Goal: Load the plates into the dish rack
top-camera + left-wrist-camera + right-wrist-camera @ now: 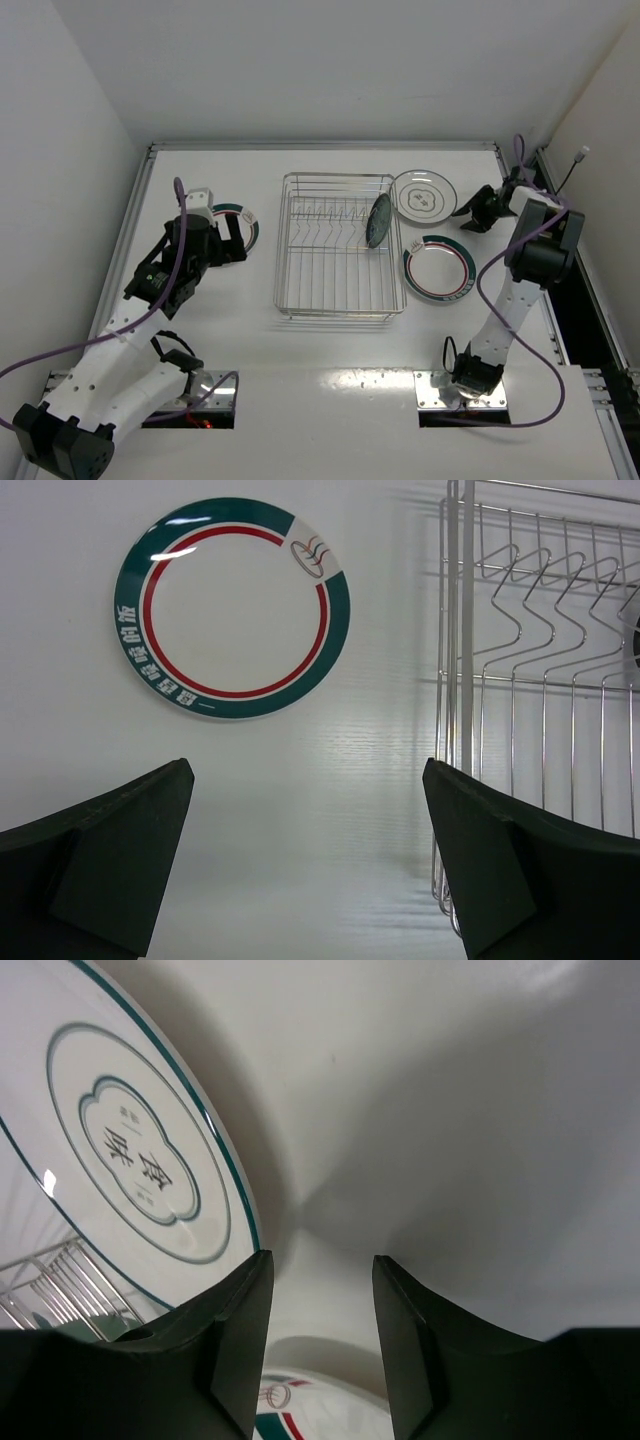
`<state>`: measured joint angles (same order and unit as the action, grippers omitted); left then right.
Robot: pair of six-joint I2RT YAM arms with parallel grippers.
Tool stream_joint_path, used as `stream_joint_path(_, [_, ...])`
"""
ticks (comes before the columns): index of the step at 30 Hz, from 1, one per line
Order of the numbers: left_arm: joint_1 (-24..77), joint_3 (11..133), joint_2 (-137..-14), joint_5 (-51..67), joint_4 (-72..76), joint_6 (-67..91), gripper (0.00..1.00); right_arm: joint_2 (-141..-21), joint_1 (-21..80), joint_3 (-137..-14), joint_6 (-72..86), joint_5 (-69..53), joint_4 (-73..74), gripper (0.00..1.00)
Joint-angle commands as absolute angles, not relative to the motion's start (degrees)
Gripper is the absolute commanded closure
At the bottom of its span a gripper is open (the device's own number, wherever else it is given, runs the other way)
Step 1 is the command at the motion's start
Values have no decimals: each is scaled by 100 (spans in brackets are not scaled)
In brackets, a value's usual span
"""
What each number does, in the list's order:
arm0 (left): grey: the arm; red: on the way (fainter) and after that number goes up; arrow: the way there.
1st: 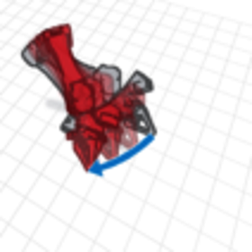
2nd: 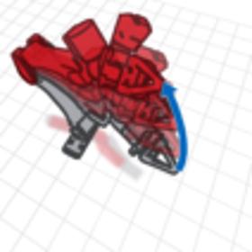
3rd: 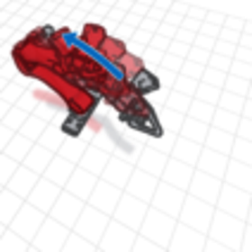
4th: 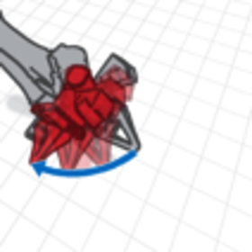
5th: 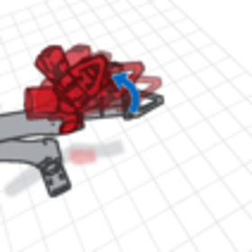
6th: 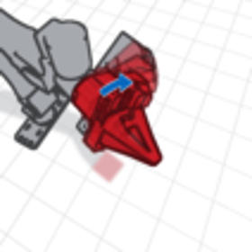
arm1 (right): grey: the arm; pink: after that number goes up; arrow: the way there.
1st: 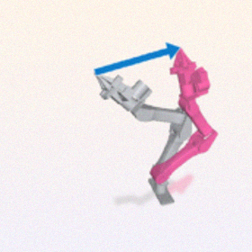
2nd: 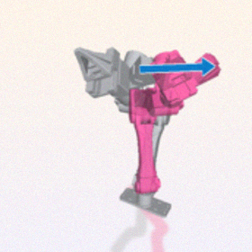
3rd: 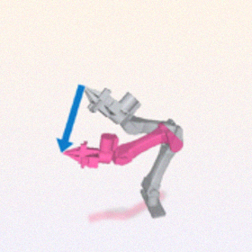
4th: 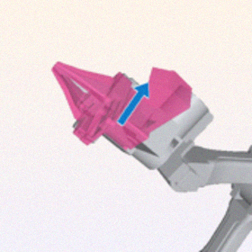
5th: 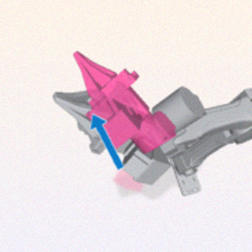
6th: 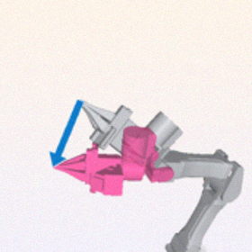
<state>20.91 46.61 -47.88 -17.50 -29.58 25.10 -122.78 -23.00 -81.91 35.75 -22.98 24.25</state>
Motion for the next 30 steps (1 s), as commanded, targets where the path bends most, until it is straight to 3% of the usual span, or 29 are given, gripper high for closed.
stream_joint_path(1, [2021, 4702, -4703, -1916, -2917, 2505, 1, -12472, -2268, -8674, 3498, -2522, 2592, 59])
stream_joint_path(8, [2021, 4702, -4641, -2030, -2971, 2558, 1, -11893, -2268, -7955, 3612, -2418, 2014, 59])
stream_joint_path(16, [2021, 4702, -4641, -2083, -2971, 2558, 1, -10942, -2215, -7066, 4139, -2337, 1011, 48])
stream_joint_path(30, [2021, 4702, -4746, -2136, -2971, 2610, 1, -12506, -1899, -8393, 4281, -2681, 1643, 48])
